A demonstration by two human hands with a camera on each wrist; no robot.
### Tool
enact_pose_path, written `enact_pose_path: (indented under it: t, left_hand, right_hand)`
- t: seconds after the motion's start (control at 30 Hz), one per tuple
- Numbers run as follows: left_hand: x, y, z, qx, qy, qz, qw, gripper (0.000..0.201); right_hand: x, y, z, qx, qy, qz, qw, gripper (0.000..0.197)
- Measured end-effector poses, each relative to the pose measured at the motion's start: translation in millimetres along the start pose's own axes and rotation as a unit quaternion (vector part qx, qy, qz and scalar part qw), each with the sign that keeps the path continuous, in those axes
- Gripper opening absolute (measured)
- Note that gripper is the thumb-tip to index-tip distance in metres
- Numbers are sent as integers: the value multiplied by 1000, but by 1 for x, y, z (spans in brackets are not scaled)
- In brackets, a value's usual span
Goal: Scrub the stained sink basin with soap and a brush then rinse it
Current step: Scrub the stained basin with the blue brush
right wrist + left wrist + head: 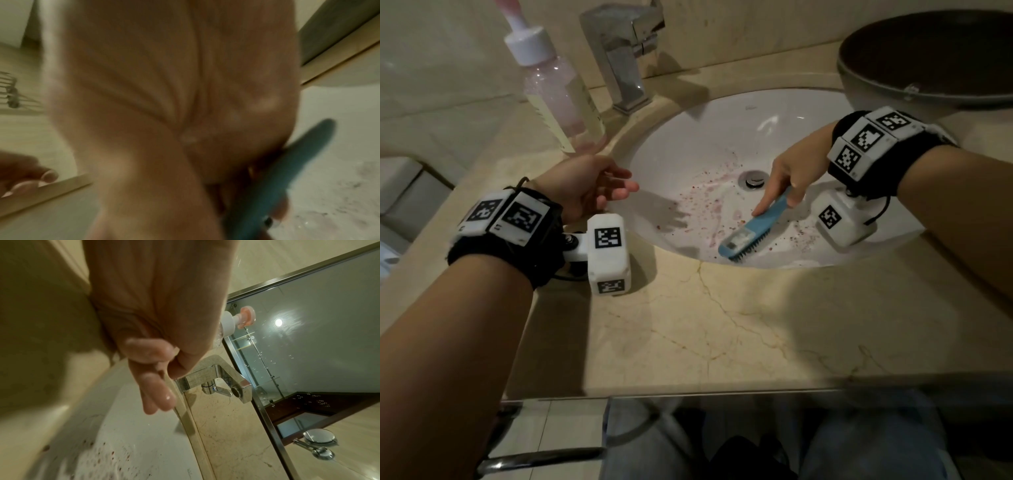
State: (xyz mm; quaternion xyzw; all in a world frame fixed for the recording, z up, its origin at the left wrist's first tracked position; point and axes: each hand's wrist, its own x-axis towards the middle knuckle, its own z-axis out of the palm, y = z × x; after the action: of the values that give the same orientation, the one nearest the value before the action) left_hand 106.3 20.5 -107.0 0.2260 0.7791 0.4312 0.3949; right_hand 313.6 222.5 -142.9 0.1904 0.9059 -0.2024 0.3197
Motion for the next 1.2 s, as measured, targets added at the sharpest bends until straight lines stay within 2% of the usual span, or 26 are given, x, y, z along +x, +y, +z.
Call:
enact_pose_path:
  t: [0.07,0.1,0.27,0.33,0.37,0.4,0.5,0.57,0.67,0.77,0.83,0.87,0.93,1.07,1.13,1.2]
  left_hand:
    - [0,0,0,1,1,2,1000,25]
    - [0,0,-1,1,2,2,1000,24]
    - [1,0,-1,0,1,1,1000,23]
    - [1,0,-1,0,2,1,1000,23]
    - [1,0,0,0,2,0,1000,23]
    - [1,0,0,1,3,0,1000,23]
    - [1,0,0,-1,6,1,1000,23]
    - [1,0,0,2,7,2,1000,23]
    - [2,0,0,4,6,1,1000,25]
    - [3,-1,0,3,7,1,1000,24]
    - [3,-1,0,0,7,1,1000,24]
    - [4,-1,0,-1,7,1,1000,24]
    - [4,-1,0,-1,7,2,1000,24]
    - [5,-1,-1,-3,8,2,1000,25]
    - [5,-1,-1,-2,7,1,1000,25]
    - [5,-1,-1,-3,7,1,1000,25]
  right_hand:
    - [5,-2,1,4,-53,13,998,50]
    - [7,-2,1,5,-50,28,998,51]
    - [11,6,4,-25,118,98,988,45]
    - [13,7,6,-30,155,108,981,40]
    - [12,6,5,-32,144,109,983,42]
    - [11,5,5,-22,104,108,988,46]
    - [2,3,4,40,-46,102,993,50]
    - [-2,6,7,38,-57,99,993,48]
    - [-1,16,8,22,-6,101,995,49]
    - [9,20,10,1,103,121,987,52]
    - [17,18,12,-54,174,123,976,46]
    - [20,16,13,-73,188,118,972,44]
    - [20,10,13,-57,155,87,982,46]
    - [11,-9,14,30,-5,14,999,53]
    - [11,-12,14,26,-6,-5,1000,52]
    - [14,-6,13,3,39,27,999,52]
